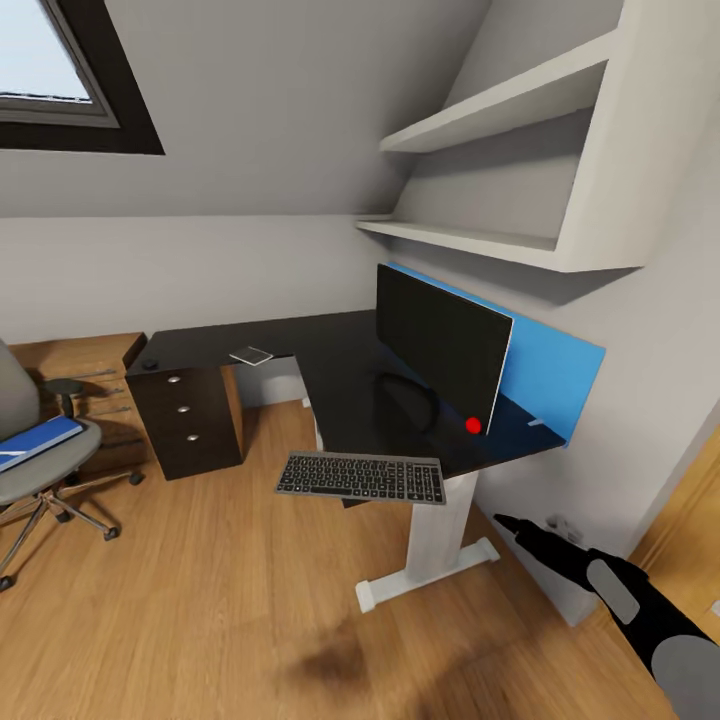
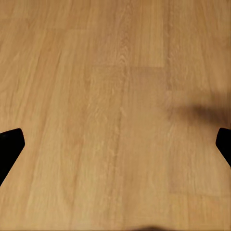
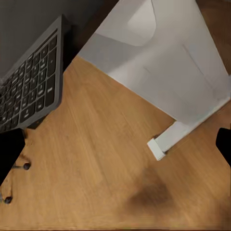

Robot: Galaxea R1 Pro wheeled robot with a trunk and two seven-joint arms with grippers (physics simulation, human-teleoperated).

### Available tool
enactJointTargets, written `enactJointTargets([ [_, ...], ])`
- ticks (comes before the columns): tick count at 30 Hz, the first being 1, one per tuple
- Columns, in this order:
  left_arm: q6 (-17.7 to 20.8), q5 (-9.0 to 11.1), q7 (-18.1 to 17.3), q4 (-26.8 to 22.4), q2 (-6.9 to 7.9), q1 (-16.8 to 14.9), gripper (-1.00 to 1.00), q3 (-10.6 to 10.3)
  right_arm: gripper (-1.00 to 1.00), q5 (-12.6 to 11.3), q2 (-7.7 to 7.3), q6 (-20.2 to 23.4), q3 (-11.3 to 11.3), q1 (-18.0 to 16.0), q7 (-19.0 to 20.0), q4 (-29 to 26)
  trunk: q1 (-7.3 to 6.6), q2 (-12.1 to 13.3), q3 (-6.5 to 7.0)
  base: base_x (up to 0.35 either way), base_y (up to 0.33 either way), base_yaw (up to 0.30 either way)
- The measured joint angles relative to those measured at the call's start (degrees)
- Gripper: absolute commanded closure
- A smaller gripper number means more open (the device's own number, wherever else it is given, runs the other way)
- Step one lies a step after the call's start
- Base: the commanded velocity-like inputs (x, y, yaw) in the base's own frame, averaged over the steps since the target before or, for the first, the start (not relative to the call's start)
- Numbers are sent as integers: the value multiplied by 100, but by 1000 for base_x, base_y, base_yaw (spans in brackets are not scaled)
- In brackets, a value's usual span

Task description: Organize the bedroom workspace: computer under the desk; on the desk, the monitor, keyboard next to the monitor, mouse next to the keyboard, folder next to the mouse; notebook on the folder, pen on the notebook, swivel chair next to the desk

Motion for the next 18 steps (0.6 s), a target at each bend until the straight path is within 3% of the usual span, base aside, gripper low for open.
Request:
enactJointTargets([
  [1, 45, 13, -12, -69, -1, 0, -100, 2, -100, -95, -92, 164, -12, -26, 281, 5, 22, -40, -18, 0, 0, 0],
  [3, 214, 16, -8, -373, -3, 0, -100, 7, -100, -127, -141, 207, -34, -32, 393, 7, 66, -120, -54, 0, 0, 0],
  [5, 1722, -7, 12, -1681, 8, -2, -100, 129, -100, -156, -166, 234, -90, -37, 591, 5, 110, -201, -89, 0, 0, 0],
  [6, 2120, 8, 14, -1953, 11, 0, -100, 189, -100, -157, -166, 237, -94, -37, 625, 4, 132, -241, -107, 0, 0, 0],
  [8, 3579, 76, 12, -2826, 7, -2, -100, 562, -100, -165, -167, 243, -102, -33, 800, 2, 176, -321, -143, 0, 0, 0],
  [9, 3905, 84, 7, -3005, 5, -2, -100, 687, -100, -166, -168, 243, -103, -32, 861, 3, 198, -361, -161, 0, 0, 0],
  [11, 4848, 101, -26, -3442, -7, -2, -100, 1239, -100, -168, -184, 281, -107, -30, 1256, 7, 242, -441, -197, 0, 0, 0],
  [13, 5001, 100, -32, -3206, -4, -1, -100, 1366, -100, -157, -188, 400, -102, -29, 1489, 16, 286, -521, -234, 0, 0, 0],
  [16, 4739, 96, -67, -2889, 9, -2, -100, 1412, -100, -150, -181, 488, -98, -29, 1614, 25, 351, -642, -287, 0, 0, 0],
  [18, 4359, 98, -136, -2777, 17, -2, -100, 1431, -100, -151, -167, 521, -91, -29, 1656, 30, 395, -722, -323, 0, 0, 0],
])
